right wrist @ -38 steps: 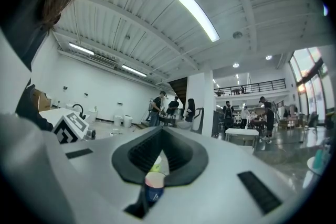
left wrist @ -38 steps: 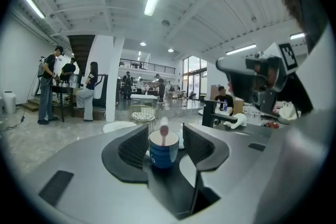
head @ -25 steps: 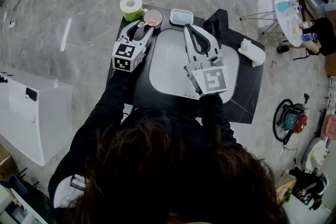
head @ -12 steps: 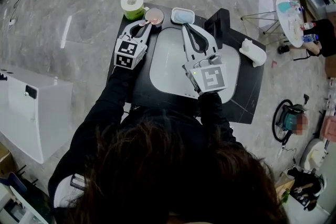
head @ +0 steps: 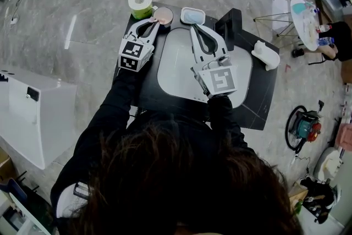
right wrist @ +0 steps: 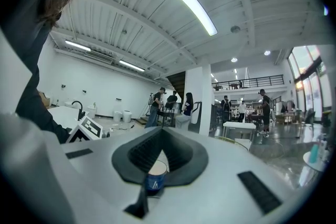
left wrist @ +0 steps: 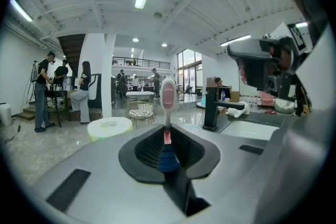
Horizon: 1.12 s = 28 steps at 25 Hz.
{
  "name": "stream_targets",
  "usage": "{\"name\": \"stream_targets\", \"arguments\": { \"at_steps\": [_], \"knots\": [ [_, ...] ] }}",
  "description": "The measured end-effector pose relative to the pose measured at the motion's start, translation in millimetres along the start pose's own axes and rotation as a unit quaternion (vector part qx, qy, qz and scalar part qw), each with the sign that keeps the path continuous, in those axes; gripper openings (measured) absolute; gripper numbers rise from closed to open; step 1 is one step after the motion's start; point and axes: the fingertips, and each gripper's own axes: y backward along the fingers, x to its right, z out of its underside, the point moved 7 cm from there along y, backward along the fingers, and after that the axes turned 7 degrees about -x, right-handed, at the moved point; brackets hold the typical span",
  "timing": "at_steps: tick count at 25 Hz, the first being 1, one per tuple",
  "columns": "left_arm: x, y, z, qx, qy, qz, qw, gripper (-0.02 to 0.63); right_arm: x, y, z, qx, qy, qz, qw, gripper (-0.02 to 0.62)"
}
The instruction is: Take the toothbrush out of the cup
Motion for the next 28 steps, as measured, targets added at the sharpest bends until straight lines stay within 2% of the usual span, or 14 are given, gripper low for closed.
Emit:
{"name": "stream_targets", "arguments": {
  "at_steps": [4, 9, 12, 17, 19, 28],
  "knots": [
    [1.2, 10.1, -13.6, 0.017, -0.014, 0.0, 0.9998, 0.044, -1.2, -1.4, 0.8, -0.001, 0.0, -0.005, 1.0, 0.003],
    [10.8, 33.2, -36.3, 0.032, -0.054, 0.003, 0.998, 0.044, -3.7, -2.5, 5.6, -0.003, 0.002, -0.011, 1.0, 0.004],
    [22.8, 47.3, -48.3, 0.025, -0.089, 0.019, 0.9956, 0.043, -7.4, -2.8, 7.5, -0.005, 0.017, -0.019, 1.0, 0.004],
    [41.6, 67.5, -73.7, 0.02, -0.105, 0.042, 0.9934, 0.041, -12.4, -3.1, 9.4, -0.004, 0.021, -0.033, 0.999, 0.003],
    [46.0, 74.5, -85.2, 0.023, -0.106, 0.048, 0.993, 0.041, -14.9, -3.4, 9.8, -0.004, 0.026, -0.037, 0.999, 0.003],
    [43.5, 96.0, -120.5, 0.024, -0.058, 0.063, 0.9961, 0.04, -19.5, -3.9, 14.2, -0.018, 0.051, -0.048, 0.997, 0.005]
  ]
}}
